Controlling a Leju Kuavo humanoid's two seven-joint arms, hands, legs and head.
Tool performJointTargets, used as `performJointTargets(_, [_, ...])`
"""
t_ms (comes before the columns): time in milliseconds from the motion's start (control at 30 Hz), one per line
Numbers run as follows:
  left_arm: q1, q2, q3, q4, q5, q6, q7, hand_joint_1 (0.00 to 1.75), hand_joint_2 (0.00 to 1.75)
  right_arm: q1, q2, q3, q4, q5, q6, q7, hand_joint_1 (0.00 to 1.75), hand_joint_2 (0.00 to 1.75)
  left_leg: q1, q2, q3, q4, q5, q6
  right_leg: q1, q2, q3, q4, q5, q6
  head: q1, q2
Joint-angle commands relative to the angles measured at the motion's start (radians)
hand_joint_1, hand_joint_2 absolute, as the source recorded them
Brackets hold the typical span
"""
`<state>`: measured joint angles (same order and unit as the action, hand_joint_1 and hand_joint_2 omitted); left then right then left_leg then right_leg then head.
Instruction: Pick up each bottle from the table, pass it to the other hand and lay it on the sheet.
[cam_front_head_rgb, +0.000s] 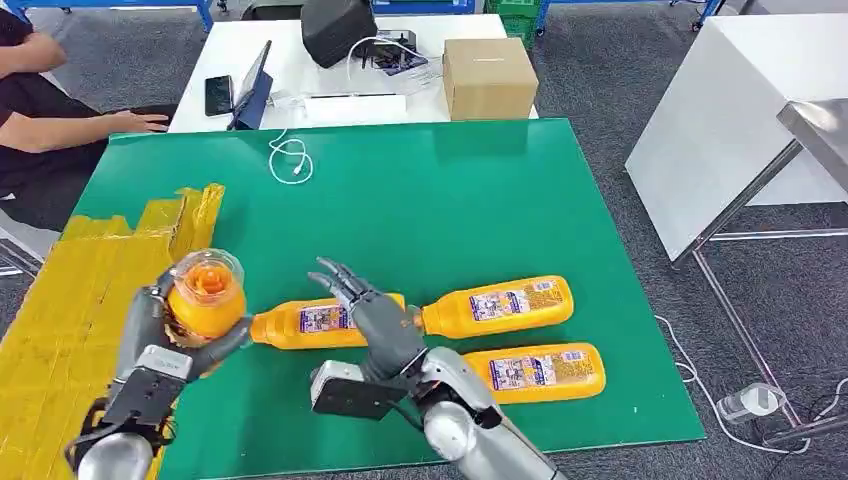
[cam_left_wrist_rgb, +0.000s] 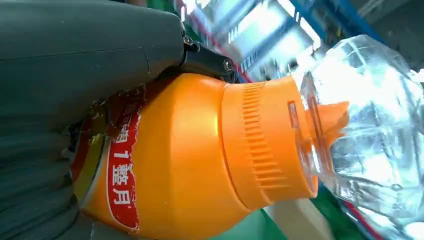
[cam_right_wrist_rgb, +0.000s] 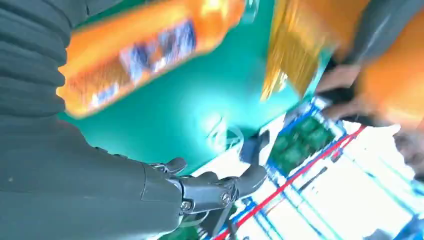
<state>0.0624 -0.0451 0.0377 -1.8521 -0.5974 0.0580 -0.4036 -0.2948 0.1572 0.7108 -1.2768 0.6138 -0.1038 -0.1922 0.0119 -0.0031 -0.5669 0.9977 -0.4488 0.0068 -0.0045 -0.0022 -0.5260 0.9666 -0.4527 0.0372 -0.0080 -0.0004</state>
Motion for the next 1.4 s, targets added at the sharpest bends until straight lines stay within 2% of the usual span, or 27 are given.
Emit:
performJointTargets(33, [-0.072,0.048,0.088,0.034,-0.066,0.024,0.01,1.75,1.75,-0.058,-0.012,-0.067,0.055,0.008,0.013,-0.006,0.0,1.75,0.0,0.0,0.001,-0.001,-0.001,0.0,0.0,0.0,0.001,-0.001,-0.001,0.0,0.0,0.0])
performJointTargets(67, [-0.077,0.071,0.083,0.047,-0.147,0.06,0.032,1.75,1.75,-0.066,-0.017,-0.072,0.067,0.006,0.016,0.001,0.0,1.75,0.0,0.0,0.003,-0.001,-0.001,0.0,0.0,0.0,0.003,-0.001,-0.001,-0.001,0.0,0.0])
performJointTargets(300, [-0.094,0.168,0.043,0.255,-0.371,0.05,0.077,1.75,1.75,-0.166,-0.012,-0.059,0.242,0.007,0.075,0.027,0.0,1.75,-0.001,0.001,0.001,-0.002,0.0,0.0,-0.002,0.001,0.0,-0.001,0.0,-0.001,0.0,0.0])
performJointTargets(433, [-0.124,0.22,0.001,0.456,-0.389,0.018,0.083,1.75,1.75,-0.246,0.006,-0.023,0.389,-0.008,0.124,0.044,0.0,1.75,-0.001,0.0,0.003,-0.003,0.001,-0.001,-0.002,0.0,0.001,-0.002,0.001,-0.002,0.0,0.0])
performJointTargets(567, [-0.144,0.242,-0.002,0.52,-0.385,-0.012,0.107,1.75,1.75,-0.284,0.019,0.0,0.453,-0.013,0.143,0.051,0.0,1.75,-0.001,0.0,0.001,-0.002,0.001,0.0,-0.001,0.0,0.001,-0.001,0.0,-0.001,0.0,0.0])
performJointTargets(867, [-0.256,0.321,0.054,0.862,-0.304,-0.056,0.066,1.75,1.75,-0.383,0.086,0.083,0.634,-0.026,0.184,0.053,0.0,1.75,-0.001,0.004,0.004,-0.003,0.001,-0.001,-0.001,0.004,0.001,0.001,0.001,-0.002,0.0,0.0])
performJointTargets(1100, [-0.256,0.325,0.056,0.865,-0.302,-0.055,0.063,1.75,1.75,-0.384,0.087,0.087,0.638,-0.029,0.185,0.051,0.0,1.75,-0.002,0.004,0.006,-0.002,0.001,-0.002,-0.002,0.003,0.0,0.006,0.0,-0.002,0.0,0.0])
performJointTargets(1267, [-0.276,0.389,0.085,0.94,-0.253,-0.105,-0.017,1.75,1.75,-0.428,0.124,0.136,0.719,-0.021,0.218,0.057,0.0,1.75,-0.001,0.006,0.007,-0.002,0.002,-0.004,-0.002,0.006,-0.001,0.01,0.0,-0.002,0.0,0.0])
performJointTargets(1300, [-0.295,0.4,0.095,0.972,-0.237,-0.121,-0.036,0.0,0.0,-0.443,0.136,0.156,0.753,-0.016,0.232,0.065,0.0,1.75,-0.001,0.008,0.007,-0.002,0.002,-0.005,-0.001,0.007,-0.002,0.01,0.001,-0.003,0.0,0.0])
performJointTargets(1400, [-0.302,0.424,0.099,0.995,-0.19,-0.192,-0.112,0.0,0.0,-0.471,0.151,0.199,0.816,-0.004,0.265,0.077,0.0,1.75,0.0,0.01,0.006,-0.001,0.003,-0.005,0.0,0.008,-0.004,0.012,0.001,-0.003,0.0,0.0])
